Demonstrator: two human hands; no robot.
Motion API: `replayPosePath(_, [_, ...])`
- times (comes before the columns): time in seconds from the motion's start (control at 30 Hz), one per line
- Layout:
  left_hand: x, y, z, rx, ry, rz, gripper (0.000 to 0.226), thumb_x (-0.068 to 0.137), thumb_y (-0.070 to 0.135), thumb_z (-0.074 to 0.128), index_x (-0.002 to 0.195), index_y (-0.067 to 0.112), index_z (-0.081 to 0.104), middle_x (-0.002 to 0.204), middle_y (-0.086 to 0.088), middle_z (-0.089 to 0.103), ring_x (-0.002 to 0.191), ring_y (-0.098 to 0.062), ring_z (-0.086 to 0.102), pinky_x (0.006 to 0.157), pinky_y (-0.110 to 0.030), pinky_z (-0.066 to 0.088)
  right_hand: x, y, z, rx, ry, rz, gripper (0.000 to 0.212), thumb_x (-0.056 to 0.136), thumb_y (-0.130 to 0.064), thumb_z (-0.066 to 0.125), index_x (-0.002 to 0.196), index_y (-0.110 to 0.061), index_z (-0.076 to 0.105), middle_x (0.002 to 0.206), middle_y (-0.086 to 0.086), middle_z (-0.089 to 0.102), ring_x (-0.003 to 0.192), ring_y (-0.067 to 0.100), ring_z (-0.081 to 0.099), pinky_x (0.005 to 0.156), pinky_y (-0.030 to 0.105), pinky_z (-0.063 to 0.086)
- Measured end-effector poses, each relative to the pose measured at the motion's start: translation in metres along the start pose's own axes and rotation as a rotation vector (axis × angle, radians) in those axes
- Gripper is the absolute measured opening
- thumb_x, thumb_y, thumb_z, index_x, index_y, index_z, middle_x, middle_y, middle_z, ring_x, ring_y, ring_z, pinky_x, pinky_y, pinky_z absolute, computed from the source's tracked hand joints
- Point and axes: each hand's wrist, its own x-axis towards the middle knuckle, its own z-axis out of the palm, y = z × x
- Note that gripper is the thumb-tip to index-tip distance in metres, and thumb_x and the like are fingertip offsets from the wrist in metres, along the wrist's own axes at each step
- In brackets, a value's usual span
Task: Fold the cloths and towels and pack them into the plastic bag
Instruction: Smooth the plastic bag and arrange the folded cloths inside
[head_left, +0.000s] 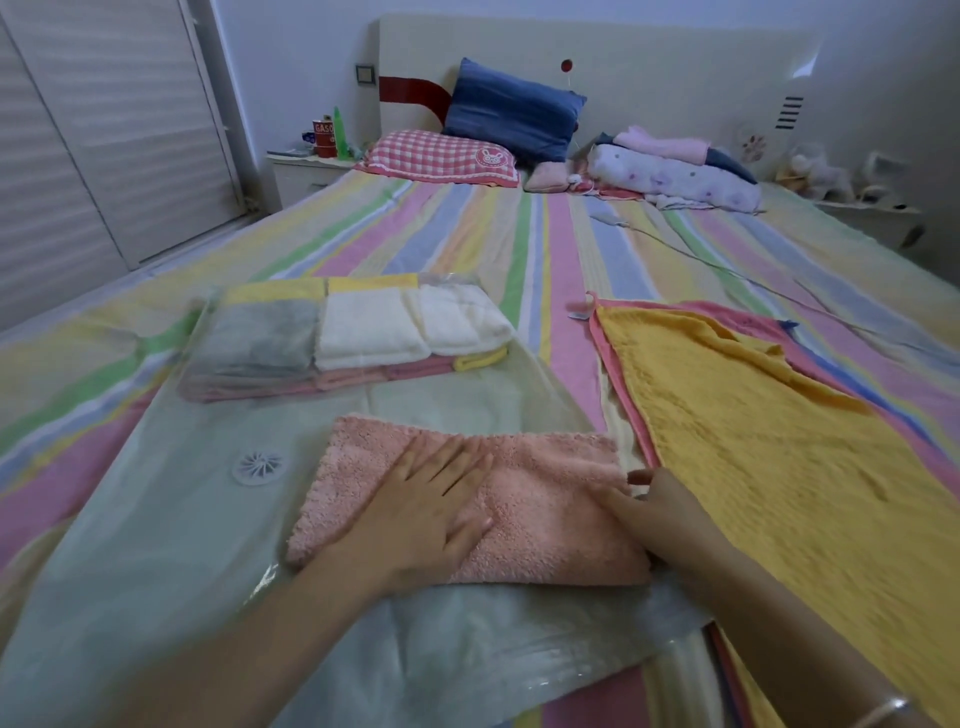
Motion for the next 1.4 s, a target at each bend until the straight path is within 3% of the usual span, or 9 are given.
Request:
replayPosePath(0.27, [0.015, 0.071, -0.007, -0.106, 0.030, -0.105, 0.084, 0.083, 0.060, -0.016, 0.155, 0.021, -0.003, 0.162, 0.002, -0.005, 0.149, -0.016, -0.012, 0.119, -0.048, -0.009, -0.035, -0.046, -0.042, 0.487, -0.061, -0.102, 0.037, 0.085, -0.031, 0.070, 0.119, -0.018, 0.061, 0.097, 0.007, 0.066, 0.086, 0.021, 0.066, 0.068, 0.032, 0.056])
replayPosePath(0.37, [0.021, 0.092, -0.009, -0.400, 0.201, -0.062, 0.070, 0.089, 0.046, 0.014, 0.152, 0.019, 0.023, 0.159, 0.000, 0.022, 0.147, -0.012, 0.015, 0.121, -0.036, 0.008, -0.046, -0.074, -0.030, 0.464, -0.053, -0.228, 0.022, 0.086, -0.023, 0.071, 0.105, -0.022, 0.062, 0.088, -0.002, 0.066, 0.081, 0.013, 0.065, 0.077, 0.029, 0.057])
replayPosePath(0.47, [0.010, 0.073, -0.022, -0.821, 0.469, -0.241, 0.032, 0.092, 0.018, 0.042, 0.114, 0.018, 0.065, 0.114, 0.000, 0.068, 0.099, 0.001, 0.055, 0.088, -0.008, 0.038, -0.048, -0.092, 0.000, 0.302, -0.052, -0.302, 0.046, 0.078, -0.024, 0.076, 0.119, -0.022, 0.056, 0.090, -0.006, 0.063, 0.077, 0.008, 0.060, 0.071, 0.026, 0.052])
replayPosePath(0.67, [-0.033, -0.004, -0.055, -1.548, 0.364, -0.914, 0.032, 0.101, 0.015, 0.039, 0.091, 0.007, 0.068, 0.081, -0.013, 0.073, 0.056, -0.013, 0.066, 0.049, -0.023, 0.050, -0.073, -0.106, 0.084, -0.158, -0.100, -0.537, 0.043, 0.081, -0.038, 0.065, 0.120, -0.028, 0.046, 0.099, -0.010, 0.064, 0.094, 0.015, 0.062, 0.085, 0.036, 0.050])
replayPosePath(0.8, [-0.044, -0.013, -0.050, -1.515, 0.175, -0.975, 0.039, 0.098, 0.041, 0.048, 0.086, 0.013, 0.072, 0.075, -0.006, 0.074, 0.062, -0.019, 0.067, 0.057, -0.026, 0.050, -0.079, -0.101, 0.105, -0.080, -0.267, -0.560, 0.032, 0.089, -0.033, 0.060, 0.118, -0.029, 0.049, 0.089, -0.013, 0.062, 0.085, 0.009, 0.061, 0.081, 0.036, 0.053])
replayPosePath(0.97, [-0.040, -0.002, -0.043, -1.385, 0.289, -0.753, 0.024, 0.078, 0.027, 0.079, 0.095, 0.011, 0.069, 0.084, -0.004, 0.076, 0.083, -0.020, 0.072, 0.068, -0.031, 0.057, -0.068, -0.084, 0.087, 0.031, 0.191, -0.658, 0.018, 0.087, -0.013, 0.056, 0.093, -0.029, 0.060, 0.092, -0.016, 0.061, 0.085, 0.003, 0.055, 0.074, 0.028, 0.048])
replayPosePath(1.1, [-0.026, 0.004, -0.044, -1.396, 0.382, -0.721, 0.016, 0.084, 0.007, 0.071, 0.099, 0.011, 0.067, 0.084, -0.007, 0.076, 0.083, -0.023, 0.072, 0.075, -0.037, 0.058, -0.059, -0.066, 0.090, -0.256, 0.353, -0.746, 0.037, 0.086, -0.014, 0.043, 0.119, -0.017, 0.059, 0.129, 0.002, 0.055, 0.120, 0.025, 0.046, 0.099, 0.040, 0.043])
replayPosePath(1.23, [-0.011, 0.005, -0.040, -1.542, 0.283, -0.737, 0.022, 0.088, 0.005, 0.066, 0.109, 0.009, 0.062, 0.100, -0.009, 0.073, 0.092, -0.020, 0.071, 0.081, -0.030, 0.058, -0.061, -0.070, 0.092, -0.405, 0.246, -0.653, 0.071, 0.080, -0.043, 0.008, 0.148, -0.033, 0.028, 0.159, 0.001, 0.020, 0.147, 0.028, 0.012, 0.119, 0.050, 0.008])
replayPosePath(1.4, [-0.018, -0.012, -0.034, -0.907, 0.498, -0.753, 0.054, 0.088, 0.019, 0.064, 0.137, 0.018, 0.041, 0.131, 0.000, 0.056, 0.115, -0.016, 0.058, 0.101, -0.038, 0.045, -0.051, -0.069, 0.119, -0.641, 0.068, -0.608, 0.071, 0.081, -0.047, 0.010, 0.151, -0.039, 0.003, 0.162, 0.000, -0.010, 0.147, 0.029, -0.016, 0.110, 0.066, -0.012])
